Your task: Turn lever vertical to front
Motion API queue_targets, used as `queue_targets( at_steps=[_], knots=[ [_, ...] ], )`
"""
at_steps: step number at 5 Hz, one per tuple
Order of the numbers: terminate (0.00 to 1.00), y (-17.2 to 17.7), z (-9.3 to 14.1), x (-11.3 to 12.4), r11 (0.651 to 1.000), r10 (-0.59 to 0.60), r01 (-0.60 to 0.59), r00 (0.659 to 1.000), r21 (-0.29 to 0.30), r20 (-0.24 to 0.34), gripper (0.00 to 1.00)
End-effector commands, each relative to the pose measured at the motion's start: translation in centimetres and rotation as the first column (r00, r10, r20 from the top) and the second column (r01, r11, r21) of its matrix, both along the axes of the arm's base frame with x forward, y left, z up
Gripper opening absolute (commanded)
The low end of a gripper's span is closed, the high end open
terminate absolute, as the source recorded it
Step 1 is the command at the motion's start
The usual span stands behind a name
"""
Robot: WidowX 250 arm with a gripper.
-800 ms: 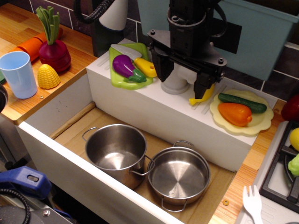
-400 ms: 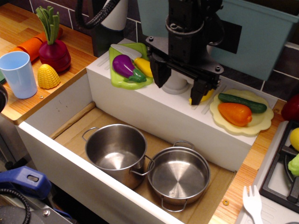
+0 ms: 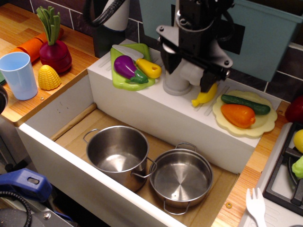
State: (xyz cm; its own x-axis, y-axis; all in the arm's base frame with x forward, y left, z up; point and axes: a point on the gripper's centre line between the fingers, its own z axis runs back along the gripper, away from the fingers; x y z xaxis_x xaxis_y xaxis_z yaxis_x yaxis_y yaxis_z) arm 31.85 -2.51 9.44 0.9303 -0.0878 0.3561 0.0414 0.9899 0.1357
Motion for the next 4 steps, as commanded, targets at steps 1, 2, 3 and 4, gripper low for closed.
queue_targets(
  at_steps=[1, 2, 3, 4],
  knots=[
    [0.0, -0.5, 2.4, 3.0, 0.999, -0.025, 0.023, 0.994, 0.026, 0.11, 1.0],
    [0.0, -0.3, 2.8, 4.6, 0.998, -0.055, 0.055, 0.992, 0.001, 0.112, 1.0],
    [0.0, -0.9, 2.9, 5.5, 0.998, -0.058, 0.061, 0.991, -0.018, 0.12, 1.0],
    [0.0, -1.1, 2.3, 5.8, 0.997, -0.048, 0.054, 0.992, -0.055, 0.114, 1.0]
  ],
)
